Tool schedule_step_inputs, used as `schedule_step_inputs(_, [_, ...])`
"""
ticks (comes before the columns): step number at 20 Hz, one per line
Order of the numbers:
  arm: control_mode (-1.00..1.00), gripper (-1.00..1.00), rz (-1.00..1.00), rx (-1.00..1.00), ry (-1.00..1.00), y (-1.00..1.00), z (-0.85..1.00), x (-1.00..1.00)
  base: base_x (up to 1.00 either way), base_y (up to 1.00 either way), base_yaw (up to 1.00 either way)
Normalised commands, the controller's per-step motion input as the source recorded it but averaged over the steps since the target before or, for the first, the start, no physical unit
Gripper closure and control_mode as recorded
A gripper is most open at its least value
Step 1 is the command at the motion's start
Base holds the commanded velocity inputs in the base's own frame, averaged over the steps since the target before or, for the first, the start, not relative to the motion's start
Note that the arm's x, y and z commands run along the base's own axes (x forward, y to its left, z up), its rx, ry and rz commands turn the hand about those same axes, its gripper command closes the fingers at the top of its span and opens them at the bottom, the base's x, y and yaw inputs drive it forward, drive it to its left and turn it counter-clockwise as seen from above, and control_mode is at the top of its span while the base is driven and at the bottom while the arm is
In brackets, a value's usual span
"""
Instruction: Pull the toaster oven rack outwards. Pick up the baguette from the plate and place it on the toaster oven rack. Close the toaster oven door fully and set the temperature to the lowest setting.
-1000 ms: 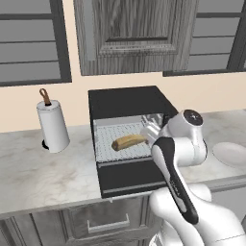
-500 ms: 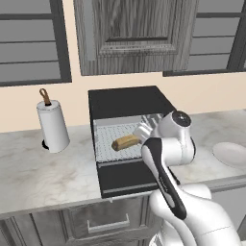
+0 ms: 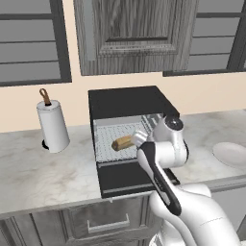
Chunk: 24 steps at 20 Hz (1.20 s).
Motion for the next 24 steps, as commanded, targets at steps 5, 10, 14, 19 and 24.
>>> schedule_step_inputs(5, [-1.0,-1.0,0.06,-0.04,0.0,0.0,-0.3,0.23,0.0,0.0,0.0])
schedule_step_inputs(10, [-1.0,-1.0,0.03,-0.04,0.0,0.0,-0.25,0.32,0.0,0.0,0.0])
schedule_step_inputs(14, [-1.0,-1.0,0.01,-0.07,0.0,0.02,-0.28,0.36,0.0,0.0,0.0])
schedule_step_inputs(19, [-1.0,-1.0,0.01,-0.05,0.0,0.0,-0.48,0.23,0.0,0.0,0.0])
schedule_step_inputs(24, [-1.0,-1.0,0.01,-0.04,0.0,0.0,-0.33,0.28,0.0,0.0,0.0])
